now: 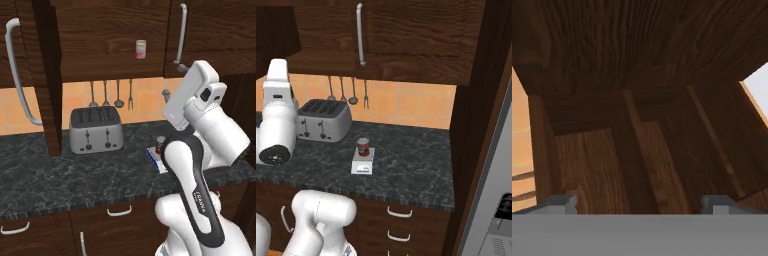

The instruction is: Pick the canned food and place it on the digital scale for weighing, and close the cabinet.

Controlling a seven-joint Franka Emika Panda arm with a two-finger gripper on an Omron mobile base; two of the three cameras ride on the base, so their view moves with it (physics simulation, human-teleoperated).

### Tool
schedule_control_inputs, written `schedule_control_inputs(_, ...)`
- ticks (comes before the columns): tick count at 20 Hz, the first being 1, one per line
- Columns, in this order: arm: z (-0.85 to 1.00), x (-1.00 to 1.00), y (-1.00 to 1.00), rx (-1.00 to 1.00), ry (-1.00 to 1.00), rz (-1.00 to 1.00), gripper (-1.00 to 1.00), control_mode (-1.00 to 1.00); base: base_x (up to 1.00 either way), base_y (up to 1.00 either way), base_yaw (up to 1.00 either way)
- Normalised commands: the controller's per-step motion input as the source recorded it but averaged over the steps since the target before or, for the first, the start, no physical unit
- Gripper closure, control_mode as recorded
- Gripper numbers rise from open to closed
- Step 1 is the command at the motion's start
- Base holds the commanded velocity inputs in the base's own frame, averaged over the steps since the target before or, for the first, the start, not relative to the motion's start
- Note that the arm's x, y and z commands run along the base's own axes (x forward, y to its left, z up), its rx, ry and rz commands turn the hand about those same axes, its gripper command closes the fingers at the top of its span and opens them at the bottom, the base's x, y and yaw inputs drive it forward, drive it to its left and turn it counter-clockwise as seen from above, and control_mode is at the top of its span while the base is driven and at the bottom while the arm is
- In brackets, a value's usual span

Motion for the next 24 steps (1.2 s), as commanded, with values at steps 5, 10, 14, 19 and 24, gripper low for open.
schedule_control_inputs(5, -0.07, -0.36, 0.63, 0.0, 0.0, 0.0, -1.0, -1.0, 0.0, 0.0, 0.0)
schedule_control_inputs(10, 0.0, -0.72, 0.42, 0.0, -0.01, 0.0, -1.0, -1.0, 0.0, 0.0, 0.0)
schedule_control_inputs(14, -0.04, -0.73, 0.18, 0.0, 0.0, 0.0, -1.0, -1.0, 0.0, 0.0, 0.0)
schedule_control_inputs(19, 0.0, -0.89, 0.07, 0.0, -0.07, 0.0, -1.0, -1.0, 0.0, 0.0, 0.0)
schedule_control_inputs(24, 0.0, -0.86, 0.28, 0.0, -0.06, 0.0, -1.0, -1.0, 0.0, 0.0, 0.0)
